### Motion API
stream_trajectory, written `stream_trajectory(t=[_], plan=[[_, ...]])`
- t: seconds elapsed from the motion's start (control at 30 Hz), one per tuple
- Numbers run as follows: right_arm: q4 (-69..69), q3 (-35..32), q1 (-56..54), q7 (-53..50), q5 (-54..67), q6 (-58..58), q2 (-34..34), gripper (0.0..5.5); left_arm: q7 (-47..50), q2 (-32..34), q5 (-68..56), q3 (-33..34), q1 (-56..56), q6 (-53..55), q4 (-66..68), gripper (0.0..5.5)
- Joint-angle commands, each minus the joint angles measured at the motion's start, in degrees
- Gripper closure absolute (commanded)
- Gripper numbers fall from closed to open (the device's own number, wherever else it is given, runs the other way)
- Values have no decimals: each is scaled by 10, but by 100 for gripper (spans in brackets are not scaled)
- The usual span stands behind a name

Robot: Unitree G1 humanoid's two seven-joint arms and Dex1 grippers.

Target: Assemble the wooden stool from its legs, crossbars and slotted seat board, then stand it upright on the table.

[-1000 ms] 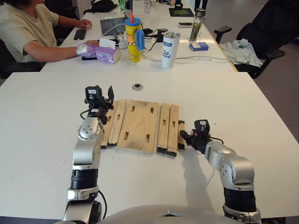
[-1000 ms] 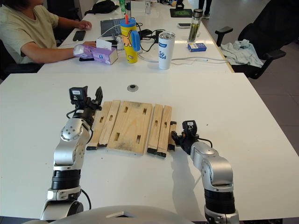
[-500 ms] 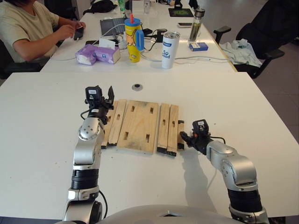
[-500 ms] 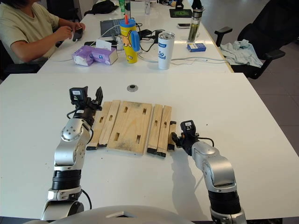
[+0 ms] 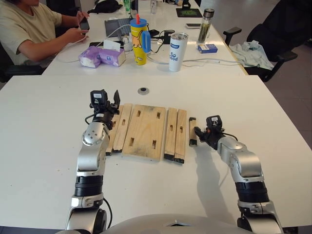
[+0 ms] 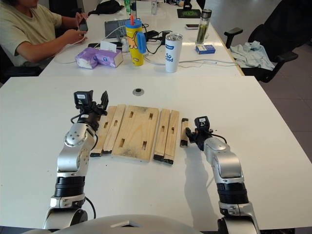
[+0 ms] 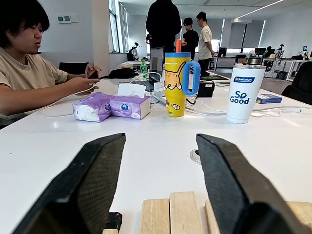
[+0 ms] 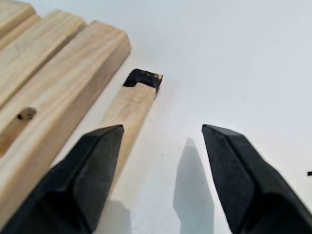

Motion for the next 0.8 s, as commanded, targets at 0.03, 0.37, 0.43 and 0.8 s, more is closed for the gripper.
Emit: stream_trajectory(t=[0.03, 0.37, 0.43, 0.8], plan=[[-54, -9, 14, -10, 26, 45, 37, 249, 2, 0, 0, 1, -2, 1, 0, 281], [-68, 16, 37, -33, -3, 94, 41, 249, -1, 0, -1, -1, -5, 2, 4, 281], [-69, 12, 38, -33, -4, 94, 44, 249, -1, 0, -1, -1, -3, 1, 4, 281], [-35, 31, 46, -43, -38, 134, 23, 356, 5, -1, 0, 4, 0, 3, -3, 278]])
